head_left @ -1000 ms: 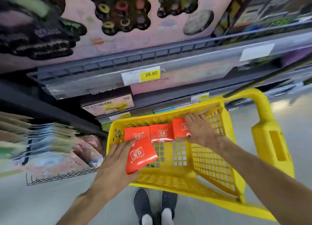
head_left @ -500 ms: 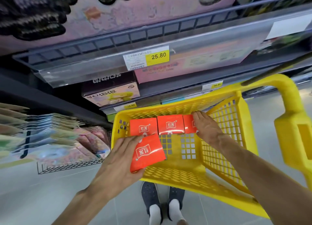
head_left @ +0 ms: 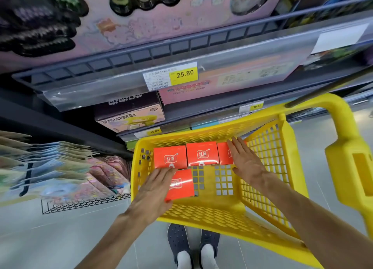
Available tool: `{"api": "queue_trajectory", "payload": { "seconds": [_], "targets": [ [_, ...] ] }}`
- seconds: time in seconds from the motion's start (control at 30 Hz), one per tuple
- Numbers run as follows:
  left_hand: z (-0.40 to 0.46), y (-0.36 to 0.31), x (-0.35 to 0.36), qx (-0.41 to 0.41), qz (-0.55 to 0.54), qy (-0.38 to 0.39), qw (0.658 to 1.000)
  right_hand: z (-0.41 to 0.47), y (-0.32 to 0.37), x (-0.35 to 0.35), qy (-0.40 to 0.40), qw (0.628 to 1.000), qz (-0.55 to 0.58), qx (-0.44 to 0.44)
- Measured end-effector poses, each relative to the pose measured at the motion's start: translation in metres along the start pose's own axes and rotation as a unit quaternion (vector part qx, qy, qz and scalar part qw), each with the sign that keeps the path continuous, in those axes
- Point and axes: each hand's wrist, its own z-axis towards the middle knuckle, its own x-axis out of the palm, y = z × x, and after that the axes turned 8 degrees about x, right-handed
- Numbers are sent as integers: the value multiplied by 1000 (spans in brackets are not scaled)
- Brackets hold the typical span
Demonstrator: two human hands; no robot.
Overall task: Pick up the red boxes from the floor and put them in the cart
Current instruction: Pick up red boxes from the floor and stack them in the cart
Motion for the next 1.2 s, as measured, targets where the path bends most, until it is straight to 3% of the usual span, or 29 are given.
{"api": "queue_trajectory", "payload": {
  "seconds": [0.27,0.5,0.7,0.93,1.03,1.2],
  "targets": [
    [10,6,26,-102,123,36,987,4,-4,11,-11,1000,23,-4],
    [0,5,24,-124,119,25,985,-7,-9,6,-18,999,20,-27],
    [6,-30,-36,-29,97,-33,994,-58,-15,-66,-9,997,28,-76],
    [17,-164,-192,145,61,-94,983,-210,-55,-210,-125,984,68,-106],
    [21,-239,-250,227,72,-114,965,-286,-101,-256,-203,974,83,-59],
    [45,-383,-302,360,85,-111,922,-406,-202,-308,-264,956,100,83]
  ]
}}
